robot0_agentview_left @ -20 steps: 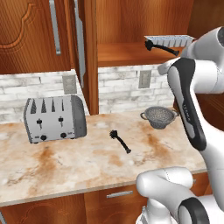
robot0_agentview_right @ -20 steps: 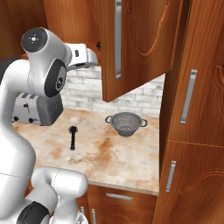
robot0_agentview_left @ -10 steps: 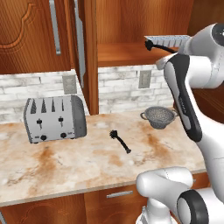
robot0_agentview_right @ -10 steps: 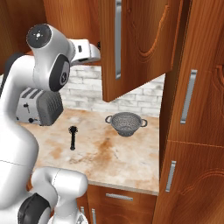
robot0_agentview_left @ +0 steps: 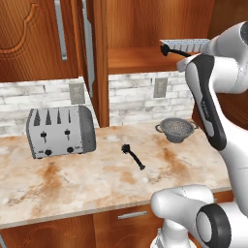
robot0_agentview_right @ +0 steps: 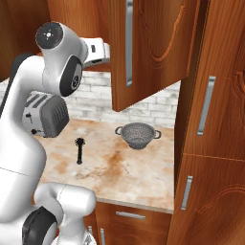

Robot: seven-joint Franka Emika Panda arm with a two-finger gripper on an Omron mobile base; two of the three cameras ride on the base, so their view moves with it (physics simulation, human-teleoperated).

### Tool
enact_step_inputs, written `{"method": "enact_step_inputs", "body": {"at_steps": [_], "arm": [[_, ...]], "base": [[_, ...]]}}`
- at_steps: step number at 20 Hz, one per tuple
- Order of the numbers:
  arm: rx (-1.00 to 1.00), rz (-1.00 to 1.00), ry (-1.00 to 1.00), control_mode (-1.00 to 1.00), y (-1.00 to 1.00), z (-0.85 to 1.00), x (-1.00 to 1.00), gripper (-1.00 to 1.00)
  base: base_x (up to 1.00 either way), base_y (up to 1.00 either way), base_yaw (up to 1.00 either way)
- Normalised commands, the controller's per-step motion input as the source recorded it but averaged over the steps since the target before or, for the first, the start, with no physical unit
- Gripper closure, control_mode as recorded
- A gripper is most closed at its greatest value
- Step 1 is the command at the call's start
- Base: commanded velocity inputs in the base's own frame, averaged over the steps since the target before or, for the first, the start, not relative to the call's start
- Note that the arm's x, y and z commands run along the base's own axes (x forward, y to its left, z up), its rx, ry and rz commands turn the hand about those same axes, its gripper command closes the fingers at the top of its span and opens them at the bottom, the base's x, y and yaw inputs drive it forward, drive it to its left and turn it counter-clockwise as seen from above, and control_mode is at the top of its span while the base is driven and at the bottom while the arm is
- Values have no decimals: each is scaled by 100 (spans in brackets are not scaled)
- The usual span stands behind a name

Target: Pick the dish brush and dish brush from the cabinet and place them on the counter.

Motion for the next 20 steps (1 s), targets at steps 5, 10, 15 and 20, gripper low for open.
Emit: {"method": "enact_step_inputs", "body": {"at_steps": [5,10,15,20], "arm": [[0,0,0,-100,-12,6,13,-100],[0,0,0,-100,-13,12,19,-100],[0,0,0,-100,-12,3,31,-100],[0,2,1,-100,-10,0,37,-100]], "base": [[0,0,0],[0,0,0],[0,0,0],[0,0,0]]}}
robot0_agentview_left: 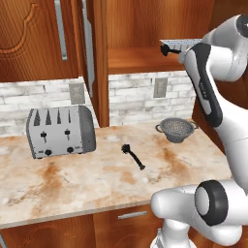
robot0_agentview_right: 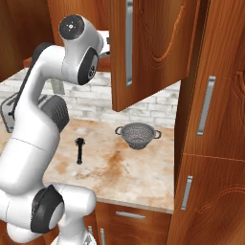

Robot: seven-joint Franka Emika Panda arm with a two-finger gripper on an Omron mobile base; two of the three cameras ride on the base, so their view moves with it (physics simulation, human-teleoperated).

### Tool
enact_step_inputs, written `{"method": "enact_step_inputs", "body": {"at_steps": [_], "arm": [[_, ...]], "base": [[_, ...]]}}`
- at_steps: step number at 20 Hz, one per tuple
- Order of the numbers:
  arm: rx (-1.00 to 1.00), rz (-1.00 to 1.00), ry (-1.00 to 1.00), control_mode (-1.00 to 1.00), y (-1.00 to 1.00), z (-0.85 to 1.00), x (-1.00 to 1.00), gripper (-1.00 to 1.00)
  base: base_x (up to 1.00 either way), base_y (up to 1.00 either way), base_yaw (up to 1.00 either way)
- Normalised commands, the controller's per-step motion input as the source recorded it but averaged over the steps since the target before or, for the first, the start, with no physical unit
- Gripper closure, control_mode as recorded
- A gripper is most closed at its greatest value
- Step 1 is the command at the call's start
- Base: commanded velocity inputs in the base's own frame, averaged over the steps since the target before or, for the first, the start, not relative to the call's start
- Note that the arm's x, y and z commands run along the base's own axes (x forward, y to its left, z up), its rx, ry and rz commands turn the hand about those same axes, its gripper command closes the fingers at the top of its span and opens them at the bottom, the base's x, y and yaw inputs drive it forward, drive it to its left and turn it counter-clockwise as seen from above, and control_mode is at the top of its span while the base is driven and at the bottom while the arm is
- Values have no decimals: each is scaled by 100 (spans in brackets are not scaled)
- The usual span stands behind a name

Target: Pick the dish brush and dish brush from the cabinet and place them on the counter.

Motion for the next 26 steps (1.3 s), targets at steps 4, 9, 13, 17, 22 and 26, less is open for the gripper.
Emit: {"method": "enact_step_inputs", "body": {"at_steps": [4,9,13,17,22,26], "arm": [[0,4,6,-100,-13,0,36,-100],[0,1,11,-100,-18,0,30,-100],[0,0,8,-100,-13,0,30,-100],[0,0,4,-100,-4,-1,28,-100],[0,1,1,-100,-2,-5,27,-100],[0,2,2,-100,-7,-13,30,-100]], "base": [[0,0,0],[0,0,0],[0,0,0],[0,0,0],[0,0,0],[0,0,0]]}}
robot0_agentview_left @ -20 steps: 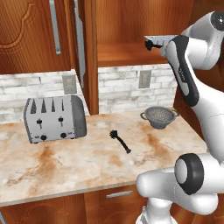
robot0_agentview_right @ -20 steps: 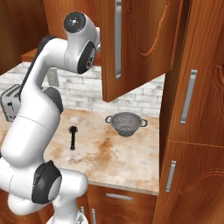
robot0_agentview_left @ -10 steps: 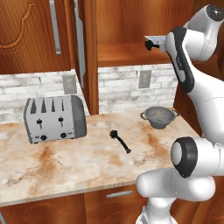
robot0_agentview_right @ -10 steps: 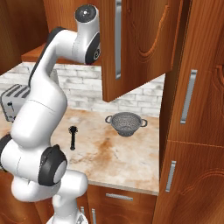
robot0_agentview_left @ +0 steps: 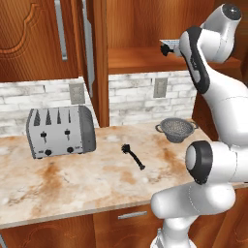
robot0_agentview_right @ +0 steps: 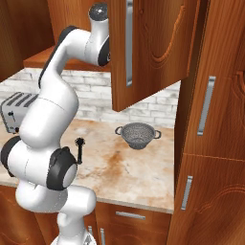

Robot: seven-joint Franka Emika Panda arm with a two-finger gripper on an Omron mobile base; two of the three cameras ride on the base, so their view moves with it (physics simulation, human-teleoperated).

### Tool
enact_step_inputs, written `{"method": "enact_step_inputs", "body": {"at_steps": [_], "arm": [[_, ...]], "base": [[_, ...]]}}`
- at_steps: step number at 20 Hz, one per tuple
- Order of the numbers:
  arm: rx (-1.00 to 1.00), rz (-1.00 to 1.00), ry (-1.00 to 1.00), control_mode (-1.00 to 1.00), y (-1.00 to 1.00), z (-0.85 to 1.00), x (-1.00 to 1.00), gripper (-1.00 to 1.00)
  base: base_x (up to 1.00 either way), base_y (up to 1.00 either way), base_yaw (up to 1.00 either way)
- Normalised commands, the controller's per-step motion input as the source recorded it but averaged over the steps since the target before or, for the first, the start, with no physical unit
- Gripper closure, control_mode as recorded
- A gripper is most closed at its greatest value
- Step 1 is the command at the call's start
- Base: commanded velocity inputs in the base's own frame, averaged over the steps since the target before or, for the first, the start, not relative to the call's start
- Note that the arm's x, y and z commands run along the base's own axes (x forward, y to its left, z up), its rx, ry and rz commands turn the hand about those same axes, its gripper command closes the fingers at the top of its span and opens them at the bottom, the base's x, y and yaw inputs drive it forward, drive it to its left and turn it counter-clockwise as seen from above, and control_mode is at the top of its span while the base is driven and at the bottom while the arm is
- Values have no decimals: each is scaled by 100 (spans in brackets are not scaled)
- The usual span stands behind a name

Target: Pick the dish brush and dish brush from the cabinet and place them on the counter.

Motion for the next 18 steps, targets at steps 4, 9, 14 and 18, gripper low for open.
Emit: {"method": "enact_step_inputs", "body": {"at_steps": [4,9,14,18], "arm": [[0,2,1,-100,-10,-11,27,-100],[0,1,2,-100,-10,-13,26,-100],[0,0,6,-100,-3,-14,16,-100],[0,0,9,-100,0,-19,6,-100]], "base": [[0,0,0],[0,0,0],[0,0,0],[0,0,0]]}}
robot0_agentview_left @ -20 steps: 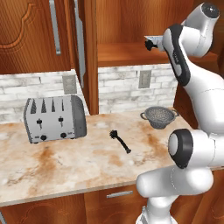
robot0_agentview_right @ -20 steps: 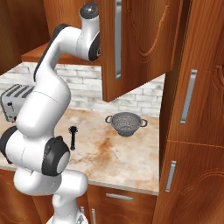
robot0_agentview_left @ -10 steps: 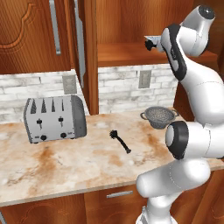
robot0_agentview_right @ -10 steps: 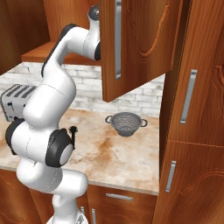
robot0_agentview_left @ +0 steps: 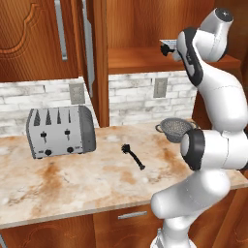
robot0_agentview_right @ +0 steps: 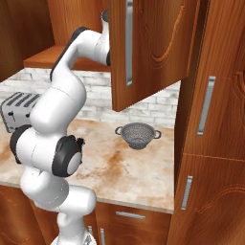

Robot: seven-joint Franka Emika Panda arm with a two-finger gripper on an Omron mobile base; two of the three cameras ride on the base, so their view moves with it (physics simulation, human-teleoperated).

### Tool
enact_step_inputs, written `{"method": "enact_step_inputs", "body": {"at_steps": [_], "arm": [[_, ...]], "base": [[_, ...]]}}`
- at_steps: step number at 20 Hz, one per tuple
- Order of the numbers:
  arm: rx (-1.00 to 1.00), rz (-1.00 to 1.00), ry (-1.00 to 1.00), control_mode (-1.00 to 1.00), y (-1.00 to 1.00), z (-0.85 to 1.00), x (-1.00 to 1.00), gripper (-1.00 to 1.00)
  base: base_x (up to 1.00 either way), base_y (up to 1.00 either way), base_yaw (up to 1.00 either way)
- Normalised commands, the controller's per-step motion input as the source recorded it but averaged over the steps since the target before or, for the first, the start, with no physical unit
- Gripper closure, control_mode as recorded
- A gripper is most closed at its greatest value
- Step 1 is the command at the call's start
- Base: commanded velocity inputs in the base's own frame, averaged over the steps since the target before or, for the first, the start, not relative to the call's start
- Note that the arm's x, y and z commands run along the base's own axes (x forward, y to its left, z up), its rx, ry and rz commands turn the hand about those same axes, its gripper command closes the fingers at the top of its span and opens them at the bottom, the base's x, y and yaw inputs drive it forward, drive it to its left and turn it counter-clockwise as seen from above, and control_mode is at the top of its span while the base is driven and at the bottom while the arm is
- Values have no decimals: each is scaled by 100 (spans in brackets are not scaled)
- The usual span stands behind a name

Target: Pick the dish brush and dish brush from the cabinet and place them on the counter.

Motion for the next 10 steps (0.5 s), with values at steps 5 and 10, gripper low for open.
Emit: {"method": "enact_step_inputs", "body": {"at_steps": [5,10], "arm": [[0,0,3,-100,-6,-20,9,-100],[0,1,1,-100,-3,-7,2,100]], "base": [[0,0,0],[0,0,0]]}}
